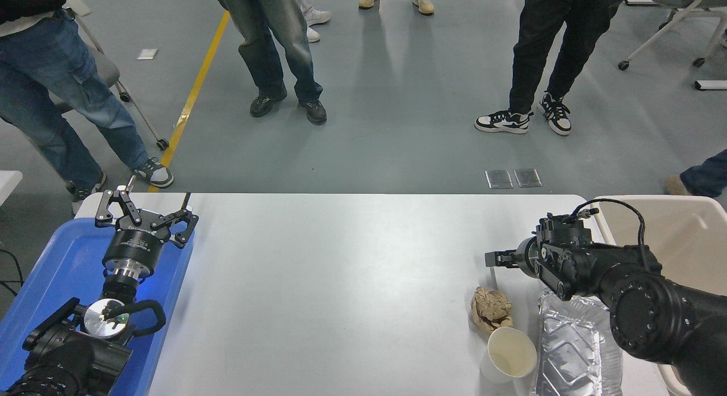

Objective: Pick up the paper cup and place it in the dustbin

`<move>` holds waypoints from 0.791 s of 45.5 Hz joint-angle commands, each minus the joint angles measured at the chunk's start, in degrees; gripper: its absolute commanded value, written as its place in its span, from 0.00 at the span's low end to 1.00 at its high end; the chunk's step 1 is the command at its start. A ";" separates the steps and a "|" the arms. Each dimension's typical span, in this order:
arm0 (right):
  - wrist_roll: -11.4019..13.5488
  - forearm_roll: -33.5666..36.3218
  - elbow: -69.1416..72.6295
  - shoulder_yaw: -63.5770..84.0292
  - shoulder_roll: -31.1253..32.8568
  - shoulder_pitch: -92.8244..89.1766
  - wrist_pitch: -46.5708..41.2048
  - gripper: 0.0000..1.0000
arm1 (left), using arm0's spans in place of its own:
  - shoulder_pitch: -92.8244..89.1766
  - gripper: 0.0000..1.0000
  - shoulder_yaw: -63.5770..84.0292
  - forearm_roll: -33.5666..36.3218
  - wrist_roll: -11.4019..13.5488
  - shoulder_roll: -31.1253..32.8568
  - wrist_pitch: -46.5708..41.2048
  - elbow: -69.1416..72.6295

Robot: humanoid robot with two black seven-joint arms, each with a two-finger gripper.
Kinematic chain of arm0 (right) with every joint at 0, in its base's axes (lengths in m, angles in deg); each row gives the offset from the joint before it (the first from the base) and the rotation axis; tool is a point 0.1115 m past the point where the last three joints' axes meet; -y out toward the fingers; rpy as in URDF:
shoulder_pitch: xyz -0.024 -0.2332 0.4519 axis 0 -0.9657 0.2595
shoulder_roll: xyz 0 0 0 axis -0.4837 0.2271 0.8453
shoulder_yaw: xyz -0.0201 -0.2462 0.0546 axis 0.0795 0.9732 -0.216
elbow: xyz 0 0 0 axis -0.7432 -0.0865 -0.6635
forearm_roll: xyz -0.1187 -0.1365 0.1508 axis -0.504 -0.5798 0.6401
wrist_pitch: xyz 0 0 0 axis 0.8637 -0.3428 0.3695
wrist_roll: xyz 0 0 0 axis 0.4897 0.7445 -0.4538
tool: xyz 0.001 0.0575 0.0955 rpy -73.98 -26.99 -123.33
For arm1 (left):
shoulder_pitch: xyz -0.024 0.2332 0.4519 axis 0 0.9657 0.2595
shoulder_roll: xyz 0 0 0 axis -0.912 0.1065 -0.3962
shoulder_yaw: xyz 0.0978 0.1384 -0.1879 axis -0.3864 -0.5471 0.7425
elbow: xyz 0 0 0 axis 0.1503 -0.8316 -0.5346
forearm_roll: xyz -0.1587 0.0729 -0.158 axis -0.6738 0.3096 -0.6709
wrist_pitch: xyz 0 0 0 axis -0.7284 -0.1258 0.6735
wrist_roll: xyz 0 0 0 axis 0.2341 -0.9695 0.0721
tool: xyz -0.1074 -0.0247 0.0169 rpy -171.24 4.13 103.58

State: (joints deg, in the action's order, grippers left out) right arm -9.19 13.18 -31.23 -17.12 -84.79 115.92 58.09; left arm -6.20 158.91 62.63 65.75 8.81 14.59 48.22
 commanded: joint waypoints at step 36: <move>-1.32 -0.04 40.67 -2.89 11.68 35.41 -12.63 1.00 | 0.09 0.99 0.08 -0.09 0.12 0.00 0.00 0.00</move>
State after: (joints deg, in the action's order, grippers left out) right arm -10.68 13.23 -11.68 -18.42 -81.46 136.35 47.61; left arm -6.13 158.92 62.56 65.79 8.79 14.59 48.22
